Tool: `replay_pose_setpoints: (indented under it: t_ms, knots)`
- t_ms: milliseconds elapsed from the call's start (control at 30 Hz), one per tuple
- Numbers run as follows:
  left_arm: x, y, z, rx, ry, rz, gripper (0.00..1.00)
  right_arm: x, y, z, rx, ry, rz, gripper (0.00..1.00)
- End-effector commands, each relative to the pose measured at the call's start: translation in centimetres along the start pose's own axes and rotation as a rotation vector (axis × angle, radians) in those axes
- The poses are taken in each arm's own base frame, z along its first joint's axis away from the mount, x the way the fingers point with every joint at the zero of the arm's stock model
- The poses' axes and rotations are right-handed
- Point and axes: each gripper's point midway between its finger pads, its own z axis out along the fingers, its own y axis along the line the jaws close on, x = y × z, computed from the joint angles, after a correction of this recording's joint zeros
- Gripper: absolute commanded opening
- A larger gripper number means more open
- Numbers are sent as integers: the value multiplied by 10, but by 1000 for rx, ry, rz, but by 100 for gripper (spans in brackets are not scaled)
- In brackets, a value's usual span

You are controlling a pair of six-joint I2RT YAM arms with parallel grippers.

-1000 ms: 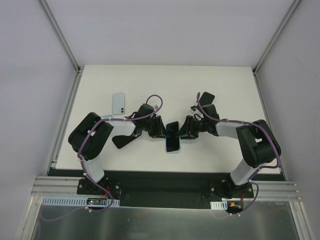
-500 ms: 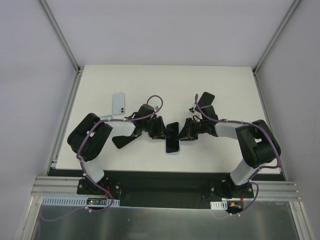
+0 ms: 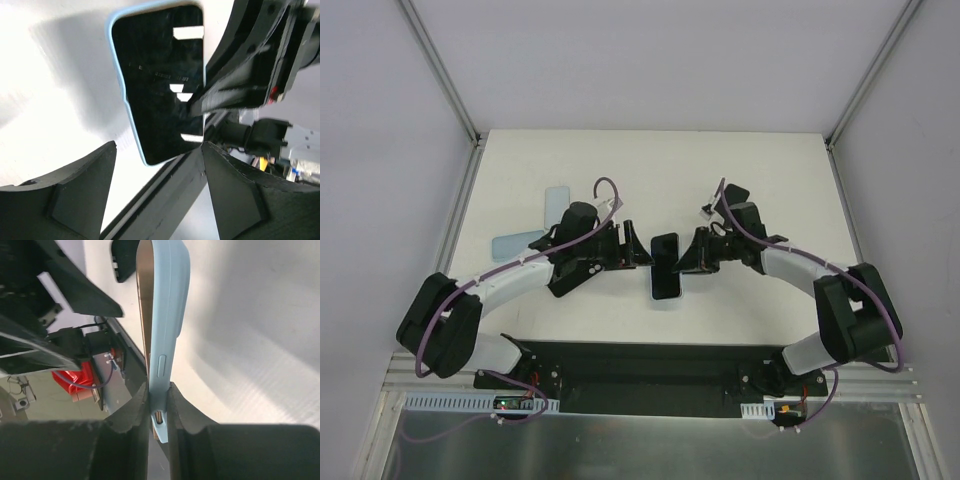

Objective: Put the phone into the phone case

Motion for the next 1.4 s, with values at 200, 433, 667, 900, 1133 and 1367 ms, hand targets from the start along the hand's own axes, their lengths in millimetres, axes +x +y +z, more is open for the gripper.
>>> replay_pose_setpoints:
  t_ms: [200,433,667,900,1133,1367]
  knots:
    - [16,-46,-29,263,48,187,72,-6,113,-48,-328,-45,-248,8]
    - [13,-76,-35,455,15,171,63,4,134,-56,-383,-38,-279,9]
    - [14,-96,-50,574,-20,168,31,7,140,-61,-413,-54,-282,17]
    - [5,-111,-60,597,-57,184,8,23,141,-66,-453,-39,-331,43]
    - [-13,-129,-72,644,-127,183,0,43,133,-65,-473,-28,-358,48]
    - [-25,-137,-77,693,-137,160,0,51,139,-65,-493,-16,-362,47]
